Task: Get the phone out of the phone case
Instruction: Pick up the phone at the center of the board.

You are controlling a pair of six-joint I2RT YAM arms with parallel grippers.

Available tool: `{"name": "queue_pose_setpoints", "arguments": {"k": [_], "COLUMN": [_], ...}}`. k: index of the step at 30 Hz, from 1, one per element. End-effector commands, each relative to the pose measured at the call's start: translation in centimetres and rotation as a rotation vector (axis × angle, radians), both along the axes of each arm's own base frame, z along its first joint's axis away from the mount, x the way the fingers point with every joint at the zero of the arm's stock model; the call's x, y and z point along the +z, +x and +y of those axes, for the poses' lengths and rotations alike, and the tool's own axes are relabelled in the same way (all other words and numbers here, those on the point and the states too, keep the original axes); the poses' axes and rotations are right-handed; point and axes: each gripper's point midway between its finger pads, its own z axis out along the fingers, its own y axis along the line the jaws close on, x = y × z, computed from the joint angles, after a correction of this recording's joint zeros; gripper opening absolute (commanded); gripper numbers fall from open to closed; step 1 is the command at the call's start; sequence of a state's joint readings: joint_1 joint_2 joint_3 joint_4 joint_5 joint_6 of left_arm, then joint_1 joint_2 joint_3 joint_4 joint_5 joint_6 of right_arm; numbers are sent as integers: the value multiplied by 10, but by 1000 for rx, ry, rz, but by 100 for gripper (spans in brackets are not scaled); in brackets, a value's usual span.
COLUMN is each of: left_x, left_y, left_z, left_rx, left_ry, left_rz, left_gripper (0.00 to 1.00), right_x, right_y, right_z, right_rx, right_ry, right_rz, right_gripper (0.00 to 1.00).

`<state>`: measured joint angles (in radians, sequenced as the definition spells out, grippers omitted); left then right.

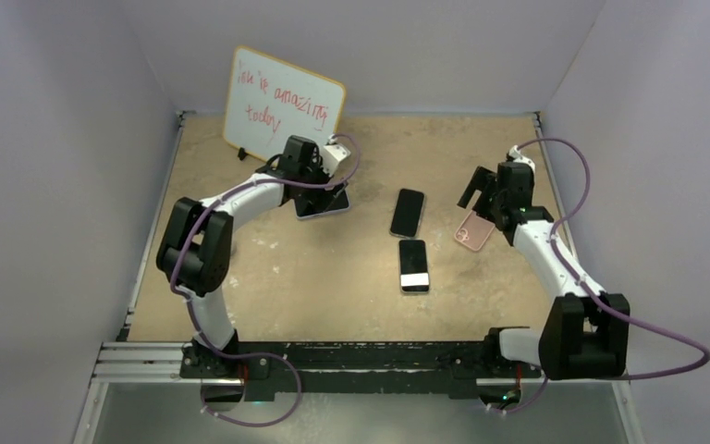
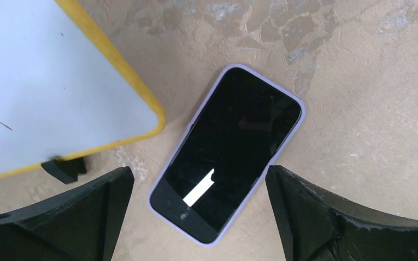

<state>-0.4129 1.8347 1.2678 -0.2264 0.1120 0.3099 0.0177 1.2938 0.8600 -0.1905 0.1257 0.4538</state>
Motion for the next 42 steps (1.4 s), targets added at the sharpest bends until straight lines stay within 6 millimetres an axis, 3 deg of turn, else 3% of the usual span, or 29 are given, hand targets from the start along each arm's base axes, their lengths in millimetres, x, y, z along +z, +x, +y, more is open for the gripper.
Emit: {"name": "queue_pose_setpoints", "arguments": {"k": [1,7,15,24,31,35,42], "left_x": [10,-10,-24,-53,-63,-62,-59], "left_y": [22,16,13,3,-21,-40,-79], "left_z": [-8,-20,-21,-21,-22,-26,-39], "left_rx": [-90,-131,-147,-138,-135,-113,44], "left_ry": [26,-12,-2,-69,-88,-111,-78], "left_rz": [-103,-15,28,174,302,383,434], "left_gripper": [100,100,100,100,95,88,87], "right_x": [19,24,25,25,27,25,23], "right_y": [-3,-9,-9,-11,-9,-11,-22], "right_z": [20,20,24,27,31,40,68], "right_rx": [82,87,105,120,137,173,250], "right_ry": [32,29,44,54,69,95,135], "right_rz": [-74,-86,-93,-92,-109,-112,-131], "right_gripper": [90,90,90,91,91,91,92]}}
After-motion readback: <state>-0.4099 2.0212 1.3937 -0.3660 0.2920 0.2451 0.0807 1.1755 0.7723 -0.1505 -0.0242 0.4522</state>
